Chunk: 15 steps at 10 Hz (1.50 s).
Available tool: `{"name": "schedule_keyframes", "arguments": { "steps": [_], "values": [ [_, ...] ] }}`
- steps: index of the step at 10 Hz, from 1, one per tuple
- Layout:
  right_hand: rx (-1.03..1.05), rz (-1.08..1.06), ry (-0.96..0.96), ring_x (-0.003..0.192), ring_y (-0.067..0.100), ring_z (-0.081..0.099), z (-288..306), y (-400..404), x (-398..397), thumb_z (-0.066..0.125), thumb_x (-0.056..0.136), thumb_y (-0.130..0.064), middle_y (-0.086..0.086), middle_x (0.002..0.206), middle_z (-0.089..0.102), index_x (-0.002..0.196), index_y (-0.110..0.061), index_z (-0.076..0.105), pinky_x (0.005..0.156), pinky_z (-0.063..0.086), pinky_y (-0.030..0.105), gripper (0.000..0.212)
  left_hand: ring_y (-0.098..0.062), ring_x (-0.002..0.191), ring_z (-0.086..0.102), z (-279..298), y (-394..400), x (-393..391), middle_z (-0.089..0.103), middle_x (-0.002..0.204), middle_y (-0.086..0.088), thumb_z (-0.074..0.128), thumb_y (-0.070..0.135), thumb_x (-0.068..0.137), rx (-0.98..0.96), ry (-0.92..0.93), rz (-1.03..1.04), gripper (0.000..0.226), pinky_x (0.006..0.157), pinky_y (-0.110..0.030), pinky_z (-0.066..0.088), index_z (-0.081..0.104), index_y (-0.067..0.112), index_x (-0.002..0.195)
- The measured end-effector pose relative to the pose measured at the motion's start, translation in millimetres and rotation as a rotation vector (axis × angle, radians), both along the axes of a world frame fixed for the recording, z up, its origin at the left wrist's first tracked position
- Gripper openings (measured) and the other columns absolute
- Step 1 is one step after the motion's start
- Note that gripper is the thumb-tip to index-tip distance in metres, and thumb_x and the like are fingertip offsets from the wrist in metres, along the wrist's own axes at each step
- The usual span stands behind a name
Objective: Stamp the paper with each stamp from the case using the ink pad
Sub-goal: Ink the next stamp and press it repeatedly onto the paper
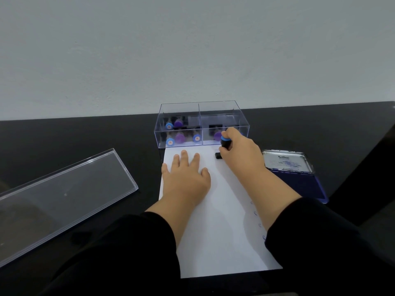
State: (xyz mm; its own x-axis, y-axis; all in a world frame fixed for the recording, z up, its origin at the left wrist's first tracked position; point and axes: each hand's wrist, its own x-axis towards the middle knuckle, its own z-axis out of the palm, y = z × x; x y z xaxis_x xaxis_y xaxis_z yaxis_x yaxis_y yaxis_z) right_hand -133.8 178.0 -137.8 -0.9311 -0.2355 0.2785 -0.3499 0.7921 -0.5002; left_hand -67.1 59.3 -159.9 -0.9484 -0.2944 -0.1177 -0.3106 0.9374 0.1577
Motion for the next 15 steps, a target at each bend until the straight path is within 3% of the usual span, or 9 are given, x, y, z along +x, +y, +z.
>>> {"name": "schedule_keyframes", "arguments": {
  "steps": [3, 5, 15],
  "values": [
    [0.044, 0.010, 0.019, 0.077, 0.021, 0.049, 1.9, -0.6, 1.9, 0.051, 0.095, -0.020, 0.008, 0.103, 0.062, 0.123, -0.021, 0.047, 0.064, 0.043, 0.029, 0.029, -0.022, 0.147, -0.007, 0.2, 0.7, 0.2, -0.009, 0.160, -0.002, 0.016, 0.043, 0.100, -0.001, -0.002, 0.002, 0.056, 0.116, -0.049, -0.004, 0.000, 0.029, 0.152],
    [-0.024, 0.003, -0.032, 0.083, 0.022, 0.052, 1.1, 0.8, 0.2, 0.054, 0.093, -0.021, 0.008, 0.108, 0.062, 0.122, -0.023, 0.048, 0.067, 0.041, 0.028, 0.030, -0.022, 0.147, -0.007, -0.2, -0.2, 1.3, -0.008, 0.160, -0.002, 0.017, 0.043, 0.100, 0.009, 0.005, -0.003, 0.056, 0.116, -0.049, -0.004, 0.000, 0.029, 0.152],
    [-0.005, 0.004, -0.006, 0.077, 0.019, 0.046, 2.8, -1.0, 4.8, 0.051, 0.094, -0.019, 0.006, 0.105, 0.061, 0.123, -0.021, 0.048, 0.064, 0.039, 0.028, 0.029, -0.023, 0.147, -0.007, -0.1, -0.2, -0.8, -0.009, 0.160, -0.002, 0.016, 0.045, 0.100, -0.014, -0.007, -0.001, 0.057, 0.116, -0.050, -0.003, 0.000, 0.029, 0.152]
  ]
}}
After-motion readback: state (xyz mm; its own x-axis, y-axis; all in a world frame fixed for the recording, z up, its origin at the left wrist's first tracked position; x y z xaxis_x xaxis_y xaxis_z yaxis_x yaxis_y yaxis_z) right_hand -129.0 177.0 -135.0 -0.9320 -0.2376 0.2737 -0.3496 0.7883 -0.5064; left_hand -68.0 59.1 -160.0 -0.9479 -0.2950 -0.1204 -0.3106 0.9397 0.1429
